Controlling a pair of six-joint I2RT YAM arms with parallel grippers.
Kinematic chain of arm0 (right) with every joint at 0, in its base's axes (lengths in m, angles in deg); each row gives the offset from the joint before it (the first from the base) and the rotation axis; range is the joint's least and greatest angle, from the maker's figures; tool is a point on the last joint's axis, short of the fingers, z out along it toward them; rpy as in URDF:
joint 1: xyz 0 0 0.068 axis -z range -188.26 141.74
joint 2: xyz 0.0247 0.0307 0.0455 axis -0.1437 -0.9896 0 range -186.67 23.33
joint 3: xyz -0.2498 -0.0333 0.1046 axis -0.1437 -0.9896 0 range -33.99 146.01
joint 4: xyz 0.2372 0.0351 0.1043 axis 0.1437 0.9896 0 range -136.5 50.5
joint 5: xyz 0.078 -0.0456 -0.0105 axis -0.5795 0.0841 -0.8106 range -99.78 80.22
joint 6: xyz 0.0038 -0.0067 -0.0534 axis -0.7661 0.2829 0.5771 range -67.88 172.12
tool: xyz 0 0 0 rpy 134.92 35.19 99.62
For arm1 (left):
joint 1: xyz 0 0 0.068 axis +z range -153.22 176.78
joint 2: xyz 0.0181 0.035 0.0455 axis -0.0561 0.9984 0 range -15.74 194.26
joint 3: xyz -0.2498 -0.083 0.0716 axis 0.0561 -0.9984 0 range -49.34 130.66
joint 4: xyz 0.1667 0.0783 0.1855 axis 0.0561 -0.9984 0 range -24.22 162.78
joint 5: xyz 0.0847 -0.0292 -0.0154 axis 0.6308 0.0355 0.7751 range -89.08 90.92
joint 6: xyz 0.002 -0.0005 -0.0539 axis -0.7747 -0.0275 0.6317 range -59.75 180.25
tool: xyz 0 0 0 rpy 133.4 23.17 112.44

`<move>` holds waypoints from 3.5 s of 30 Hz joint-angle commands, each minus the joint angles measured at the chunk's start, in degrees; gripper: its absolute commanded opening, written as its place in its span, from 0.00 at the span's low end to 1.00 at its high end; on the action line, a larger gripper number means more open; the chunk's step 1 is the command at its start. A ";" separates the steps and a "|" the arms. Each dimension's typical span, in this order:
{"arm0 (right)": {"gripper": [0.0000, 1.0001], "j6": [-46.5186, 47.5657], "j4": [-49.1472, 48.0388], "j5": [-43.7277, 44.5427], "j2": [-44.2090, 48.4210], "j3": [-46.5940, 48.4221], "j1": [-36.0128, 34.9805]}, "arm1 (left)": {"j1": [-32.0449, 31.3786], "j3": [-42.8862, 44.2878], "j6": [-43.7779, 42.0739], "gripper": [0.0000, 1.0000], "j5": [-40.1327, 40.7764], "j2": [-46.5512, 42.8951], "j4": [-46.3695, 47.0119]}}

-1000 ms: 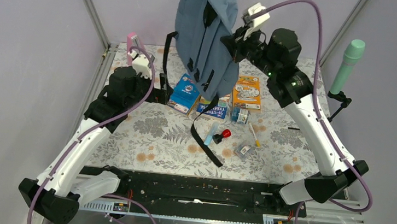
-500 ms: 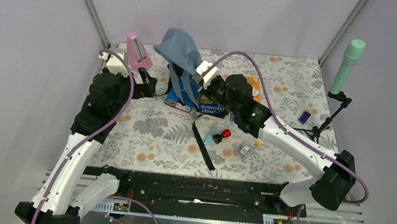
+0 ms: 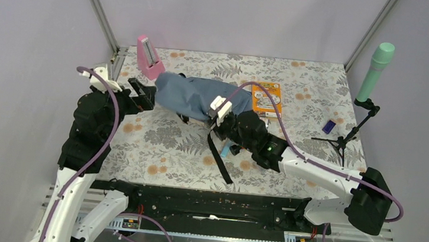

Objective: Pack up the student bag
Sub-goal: Place the student bag at the center of the board, then adjust the student bag at the center of the board.

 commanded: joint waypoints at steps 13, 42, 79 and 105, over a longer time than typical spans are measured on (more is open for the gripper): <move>0.90 -20.91 5.77 0.17 15.19 -12.32 -4.51 | 0.29 3.17 -11.57 0.99 6.65 11.22 -3.38; 0.88 -50.94 21.86 16.92 -0.62 -7.59 8.65 | 3.02 -1.37 -12.38 0.99 5.14 27.08 -9.32; 0.81 -36.50 24.65 11.01 -3.63 3.20 18.09 | 3.76 -22.24 16.83 0.00 1.77 3.79 -2.06; 0.68 -27.63 30.87 -2.96 -28.23 28.54 19.29 | 10.31 -2.02 -13.52 0.00 21.64 22.17 -11.46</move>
